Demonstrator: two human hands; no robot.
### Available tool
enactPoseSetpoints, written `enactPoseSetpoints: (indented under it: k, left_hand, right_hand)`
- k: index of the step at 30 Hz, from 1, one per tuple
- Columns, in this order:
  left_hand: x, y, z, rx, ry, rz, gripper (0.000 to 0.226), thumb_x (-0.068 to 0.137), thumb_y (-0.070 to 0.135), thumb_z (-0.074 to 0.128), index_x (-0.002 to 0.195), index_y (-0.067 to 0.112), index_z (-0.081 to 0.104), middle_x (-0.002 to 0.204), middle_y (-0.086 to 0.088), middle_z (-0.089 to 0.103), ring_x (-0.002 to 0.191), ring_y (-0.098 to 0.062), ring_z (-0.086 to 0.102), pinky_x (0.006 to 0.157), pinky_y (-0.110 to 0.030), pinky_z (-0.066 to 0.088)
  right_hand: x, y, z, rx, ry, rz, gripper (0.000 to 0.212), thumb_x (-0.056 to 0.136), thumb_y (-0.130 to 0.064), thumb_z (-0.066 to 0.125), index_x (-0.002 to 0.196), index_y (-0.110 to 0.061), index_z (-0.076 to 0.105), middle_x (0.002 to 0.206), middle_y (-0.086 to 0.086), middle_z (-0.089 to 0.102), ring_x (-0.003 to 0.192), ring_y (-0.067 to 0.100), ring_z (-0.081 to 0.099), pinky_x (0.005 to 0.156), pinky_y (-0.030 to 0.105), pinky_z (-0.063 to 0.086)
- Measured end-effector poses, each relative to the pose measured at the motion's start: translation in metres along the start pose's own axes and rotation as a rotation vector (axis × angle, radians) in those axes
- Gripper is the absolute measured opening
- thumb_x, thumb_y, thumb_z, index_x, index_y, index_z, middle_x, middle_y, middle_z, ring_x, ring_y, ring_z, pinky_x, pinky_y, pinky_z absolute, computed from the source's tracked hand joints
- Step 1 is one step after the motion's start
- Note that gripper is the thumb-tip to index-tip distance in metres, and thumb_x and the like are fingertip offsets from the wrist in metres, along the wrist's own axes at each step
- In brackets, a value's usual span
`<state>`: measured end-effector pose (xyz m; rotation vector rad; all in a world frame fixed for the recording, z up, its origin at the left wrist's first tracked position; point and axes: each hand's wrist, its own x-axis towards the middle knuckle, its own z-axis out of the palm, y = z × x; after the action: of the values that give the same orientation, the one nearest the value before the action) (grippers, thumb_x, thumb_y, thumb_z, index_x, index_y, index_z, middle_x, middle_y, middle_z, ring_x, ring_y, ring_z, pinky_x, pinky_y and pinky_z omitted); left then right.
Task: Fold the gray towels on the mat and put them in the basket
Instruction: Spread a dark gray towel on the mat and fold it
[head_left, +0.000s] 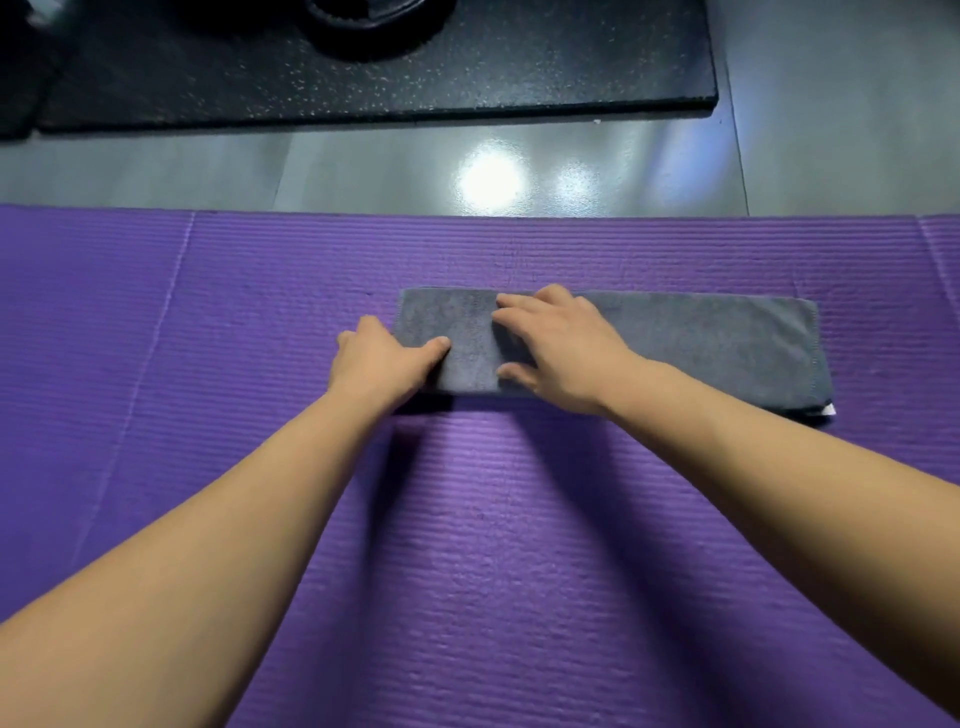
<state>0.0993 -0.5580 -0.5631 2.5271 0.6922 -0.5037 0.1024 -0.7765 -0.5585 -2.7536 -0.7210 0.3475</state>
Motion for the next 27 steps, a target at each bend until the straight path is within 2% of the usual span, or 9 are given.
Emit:
enactPoseSetpoints:
  k: [4, 8, 13, 15, 17, 20, 23, 25, 27]
  left_hand:
    - [0.004, -0.001, -0.003, -0.178, -0.077, 0.01, 0.087, 0.052, 0.076, 0.072, 0.104, 0.006, 0.064, 0.096, -0.013, 0.074, 0.085, -0.033, 0.073, 0.077, -0.045, 0.061]
    - [0.0, -0.003, 0.002, -0.555, -0.199, 0.023, 0.037, 0.078, 0.045, 0.081, 0.093, 0.012, 0.072, 0.083, -0.002, 0.072, 0.058, -0.013, 0.061, 0.047, -0.021, 0.044]
    - [-0.021, -0.012, 0.012, -0.819, -0.14, 0.203, 0.052, 0.072, 0.059, 0.071, 0.095, 0.013, 0.065, 0.088, -0.003, 0.067, 0.081, -0.02, 0.06, 0.076, -0.048, 0.053]
    - [-0.036, -0.007, 0.017, -0.876, -0.144, 0.372, 0.038, 0.081, 0.056, 0.064, 0.094, 0.02, 0.062, 0.089, 0.006, 0.066, 0.084, -0.011, 0.058, 0.08, -0.042, 0.049]
    - [-0.053, 0.005, 0.02, -0.814, -0.149, 0.6, 0.03, 0.091, 0.051, 0.051, 0.102, 0.025, 0.059, 0.102, 0.018, 0.064, 0.097, 0.001, 0.057, 0.093, -0.026, 0.042]
    - [-0.067, 0.021, 0.033, -0.493, -0.193, 0.861, 0.051, 0.098, 0.058, 0.039, 0.135, 0.026, 0.053, 0.158, 0.001, 0.039, 0.15, -0.005, 0.026, 0.122, -0.027, 0.02]
    - [-0.079, 0.035, 0.05, -0.155, -0.226, 0.971, 0.073, 0.093, 0.076, 0.025, 0.156, 0.037, 0.026, 0.169, 0.007, -0.001, 0.157, -0.018, -0.01, 0.126, -0.042, -0.001]
    - [-0.09, 0.046, 0.061, 0.008, -0.222, 0.989, 0.074, 0.091, 0.074, 0.02, 0.157, 0.04, 0.01, 0.168, 0.011, -0.01, 0.154, -0.016, -0.022, 0.126, -0.048, -0.007]
    - [-0.1, 0.056, 0.072, 0.142, -0.224, 0.957, 0.079, 0.09, 0.073, 0.012, 0.159, 0.036, 0.0, 0.168, 0.009, -0.015, 0.151, -0.014, -0.029, 0.124, -0.051, -0.011]
  right_hand:
    - [-0.002, 0.006, 0.018, 0.029, 0.037, 0.041, 0.067, 0.09, -0.054, 0.064, 0.149, -0.029, 0.044, 0.162, -0.011, 0.031, 0.136, 0.027, 0.034, 0.103, 0.048, 0.033]
    - [-0.002, 0.009, 0.021, 0.067, 0.055, 0.062, 0.068, 0.09, -0.055, 0.064, 0.149, -0.031, 0.042, 0.163, -0.014, 0.028, 0.137, 0.025, 0.032, 0.105, 0.047, 0.031]
    - [-0.005, 0.007, 0.022, 0.154, 0.048, 0.086, 0.067, 0.089, -0.05, 0.068, 0.149, -0.031, 0.044, 0.163, -0.015, 0.029, 0.141, 0.022, 0.028, 0.111, 0.045, 0.027]
    - [-0.01, 0.008, 0.021, 0.358, 0.047, 0.113, 0.062, 0.09, -0.042, 0.072, 0.145, -0.026, 0.05, 0.157, -0.011, 0.04, 0.141, 0.017, 0.034, 0.118, 0.044, 0.028]
    - [-0.021, 0.007, 0.01, 0.838, 0.109, 0.142, 0.049, 0.094, -0.028, 0.07, 0.139, -0.016, 0.055, 0.141, -0.004, 0.058, 0.129, 0.009, 0.052, 0.116, 0.038, 0.038]
    - [-0.046, 0.013, -0.01, 1.314, 0.278, 0.218, 0.035, 0.103, -0.017, 0.055, 0.137, -0.011, 0.053, 0.121, -0.001, 0.069, 0.108, 0.003, 0.064, 0.102, 0.025, 0.048]
    - [-0.075, 0.028, -0.016, 1.181, 0.344, 0.31, 0.062, 0.101, -0.029, 0.058, 0.155, -0.03, 0.028, 0.117, -0.016, 0.068, 0.1, -0.002, 0.066, 0.093, 0.025, 0.051]
    - [-0.092, 0.042, -0.009, 0.844, 0.336, 0.271, 0.076, 0.095, -0.038, 0.061, 0.156, -0.047, 0.017, 0.145, -0.012, 0.052, 0.119, 0.005, 0.059, 0.106, 0.038, 0.048]
    - [-0.105, 0.054, 0.001, 0.67, 0.329, 0.231, 0.074, 0.093, -0.035, 0.062, 0.157, -0.04, 0.025, 0.154, -0.008, 0.038, 0.136, 0.003, 0.043, 0.114, 0.043, 0.04]
